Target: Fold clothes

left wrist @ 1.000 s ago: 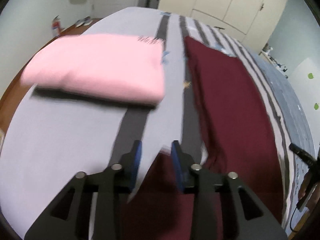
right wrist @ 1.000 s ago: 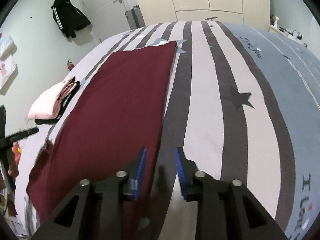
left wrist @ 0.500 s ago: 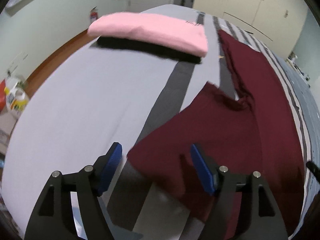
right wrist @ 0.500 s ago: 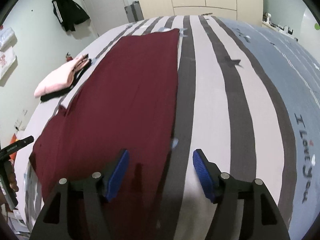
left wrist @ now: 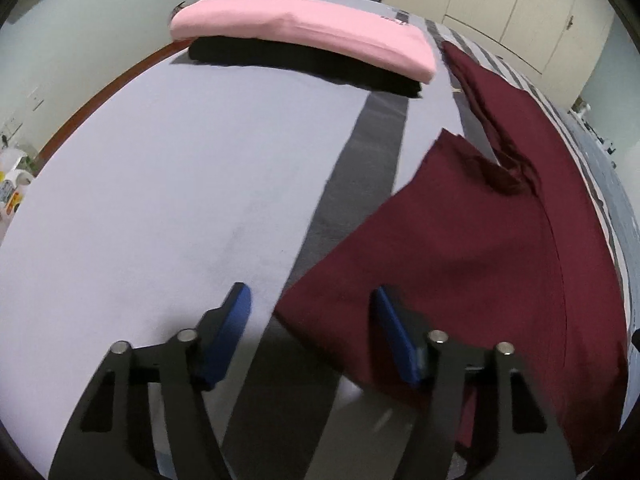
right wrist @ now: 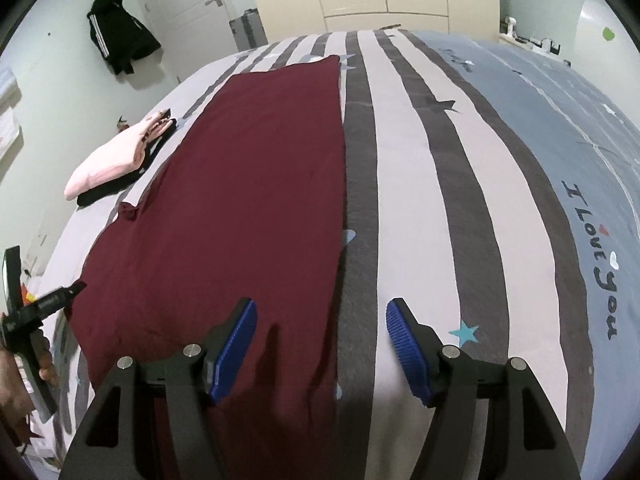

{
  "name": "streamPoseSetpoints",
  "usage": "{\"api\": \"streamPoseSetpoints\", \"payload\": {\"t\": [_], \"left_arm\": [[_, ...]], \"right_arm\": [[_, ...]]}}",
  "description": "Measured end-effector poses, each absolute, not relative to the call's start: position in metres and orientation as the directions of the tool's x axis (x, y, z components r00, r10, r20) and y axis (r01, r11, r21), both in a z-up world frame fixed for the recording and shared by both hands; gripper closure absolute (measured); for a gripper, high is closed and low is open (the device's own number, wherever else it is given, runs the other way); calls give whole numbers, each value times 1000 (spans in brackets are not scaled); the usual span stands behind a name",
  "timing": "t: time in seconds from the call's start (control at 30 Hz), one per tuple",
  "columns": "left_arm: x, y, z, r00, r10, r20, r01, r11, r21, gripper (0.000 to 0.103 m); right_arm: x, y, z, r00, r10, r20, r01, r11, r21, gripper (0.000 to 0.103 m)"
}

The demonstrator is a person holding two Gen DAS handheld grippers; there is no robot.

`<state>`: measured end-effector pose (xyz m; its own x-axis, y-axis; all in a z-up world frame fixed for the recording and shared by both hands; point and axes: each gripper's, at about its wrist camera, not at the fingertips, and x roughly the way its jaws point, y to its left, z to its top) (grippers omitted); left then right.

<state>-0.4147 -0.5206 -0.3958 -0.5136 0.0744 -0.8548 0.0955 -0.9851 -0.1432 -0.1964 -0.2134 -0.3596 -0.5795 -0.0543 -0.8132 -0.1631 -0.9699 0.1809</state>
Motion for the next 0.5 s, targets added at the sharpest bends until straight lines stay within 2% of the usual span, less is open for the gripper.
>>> {"api": "streamPoseSetpoints", "payload": {"t": [0.03,0.1,0.3,0.5], "left_arm": [[-415,-518,-394,-518,99,-850,73,-985,-159,81],[-416,-512,-392,-516,138,-846,43,-982,-186,95],[-413,-508,-386,-521,116,-845,81,-979,-185,97],[-402,-485,-340,-579,113,-808,48,-984,-172,97]], "right_arm": [[-195,-213,-360,-580,-49,-813,-170,-969,179,39],[-193,-212,-361,-584,-48,-810,-179,-966,186,39],[-185,-204,-365,-585,-62,-809,-182,-962,205,39],[-173,-185,-359,-595,-82,-800,-171,-959,226,39]]}}
